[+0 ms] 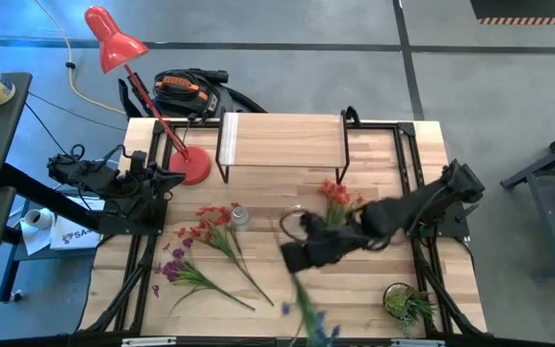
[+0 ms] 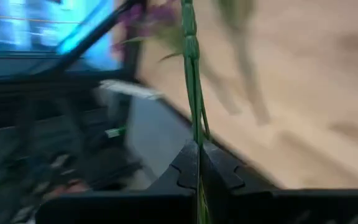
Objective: Pick and place flowers into a vace then onto a shelf
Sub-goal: Put the blue flowers into the right transparent flower vase
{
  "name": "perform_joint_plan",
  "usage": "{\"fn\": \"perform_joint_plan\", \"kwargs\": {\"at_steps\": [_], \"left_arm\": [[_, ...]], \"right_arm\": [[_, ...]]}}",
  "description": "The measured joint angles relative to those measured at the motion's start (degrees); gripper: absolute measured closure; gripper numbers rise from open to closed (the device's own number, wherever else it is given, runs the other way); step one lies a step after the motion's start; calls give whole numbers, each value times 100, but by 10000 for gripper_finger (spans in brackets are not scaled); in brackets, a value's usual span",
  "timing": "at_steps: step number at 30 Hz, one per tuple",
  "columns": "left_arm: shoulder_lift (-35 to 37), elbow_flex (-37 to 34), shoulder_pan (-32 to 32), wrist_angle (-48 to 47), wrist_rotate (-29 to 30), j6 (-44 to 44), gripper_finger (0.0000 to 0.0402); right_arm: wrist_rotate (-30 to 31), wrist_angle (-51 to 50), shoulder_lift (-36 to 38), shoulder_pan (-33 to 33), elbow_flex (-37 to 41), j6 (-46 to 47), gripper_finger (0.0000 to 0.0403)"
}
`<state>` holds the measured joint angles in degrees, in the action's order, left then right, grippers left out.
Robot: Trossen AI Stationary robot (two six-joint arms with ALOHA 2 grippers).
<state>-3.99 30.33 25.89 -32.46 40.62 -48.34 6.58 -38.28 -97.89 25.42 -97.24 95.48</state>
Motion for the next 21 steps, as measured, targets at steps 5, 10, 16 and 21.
{"fn": "perform_joint_plan", "kwargs": {"at_steps": [5, 10, 16, 21], "left_arm": [[-2, 0, 0, -163, -298, -2, 275], [-2, 0, 0, -199, -603, -31, 275], [-2, 0, 0, -201, -749, -411, 275], [-2, 0, 0, -200, -749, -785, 275]], "right_arm": [[773, 2677, -3, 128, 1354, 229, 402], [2135, 5661, 0, 104, 2336, -693, 402], [4476, 8680, -80, 314, 3205, -2668, 402], [5132, 10651, -671, 687, 3453, -3424, 401]]}}
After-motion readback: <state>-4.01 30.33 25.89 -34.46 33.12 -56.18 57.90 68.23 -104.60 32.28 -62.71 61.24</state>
